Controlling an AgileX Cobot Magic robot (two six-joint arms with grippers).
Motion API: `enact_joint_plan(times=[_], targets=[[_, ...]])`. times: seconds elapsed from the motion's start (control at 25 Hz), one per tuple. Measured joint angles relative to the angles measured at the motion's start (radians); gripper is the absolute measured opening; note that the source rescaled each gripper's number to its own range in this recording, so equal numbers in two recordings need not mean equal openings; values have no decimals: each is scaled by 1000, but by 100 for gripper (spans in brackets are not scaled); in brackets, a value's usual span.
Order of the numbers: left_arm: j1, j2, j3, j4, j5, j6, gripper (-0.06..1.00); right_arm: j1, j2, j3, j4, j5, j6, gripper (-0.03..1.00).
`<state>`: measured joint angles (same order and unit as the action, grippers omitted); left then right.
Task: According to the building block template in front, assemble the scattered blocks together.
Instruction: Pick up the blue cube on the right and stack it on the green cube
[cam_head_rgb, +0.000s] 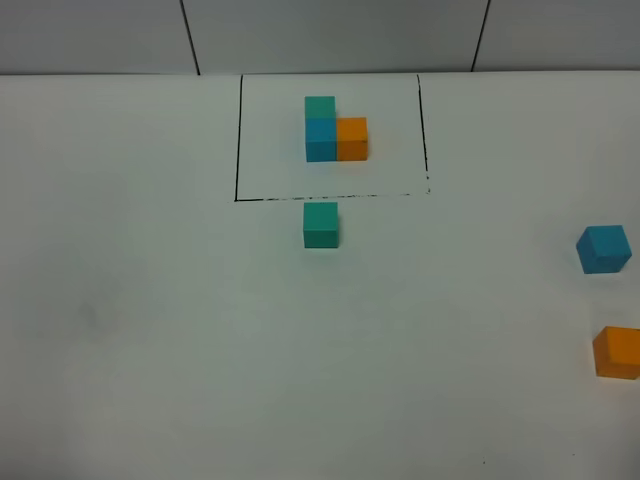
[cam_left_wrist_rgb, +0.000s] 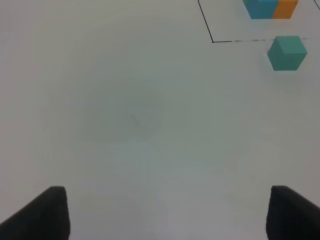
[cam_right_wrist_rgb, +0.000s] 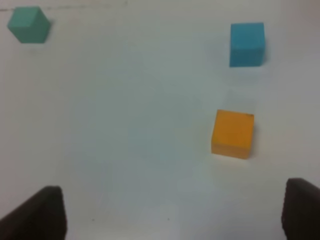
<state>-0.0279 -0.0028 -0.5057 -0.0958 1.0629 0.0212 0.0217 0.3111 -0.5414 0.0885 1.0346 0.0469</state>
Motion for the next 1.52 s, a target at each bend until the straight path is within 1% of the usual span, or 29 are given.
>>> enact_joint_plan(times=[0.16, 0.28, 0.4, 0.56, 0.76, 0.96, 1.08, 1.2, 1.28, 1.52], targets=[[0, 0, 0, 0, 0, 0, 82, 0, 271, -64, -62, -56, 3, 74], [0, 0, 0, 0, 0, 0, 82, 0, 451, -116, -89, -97, 20, 74], [0, 0, 0, 0, 0, 0, 82, 0, 597, -167, -115, -146, 45, 74], [0, 0, 0, 0, 0, 0, 82, 0, 785, -233, -174, -219, 66, 74], [0, 0, 0, 0, 0, 0, 82, 0, 1012, -340, -195, -248, 71, 74], [0, 0, 0, 0, 0, 0, 82, -12, 1169, -422, -197, -261, 53, 74], [0, 0, 0, 0, 0, 0, 82, -53, 1233, -446, -187, -270, 17, 74], [0, 0, 0, 0, 0, 0, 82, -101, 1290, -453, -149, -289, -28, 74], [0, 0, 0, 0, 0, 0, 82, -117, 1315, -454, -129, -303, -47, 74], [0, 0, 0, 0, 0, 0, 82, -122, 1374, -458, -121, -370, -72, 74]])
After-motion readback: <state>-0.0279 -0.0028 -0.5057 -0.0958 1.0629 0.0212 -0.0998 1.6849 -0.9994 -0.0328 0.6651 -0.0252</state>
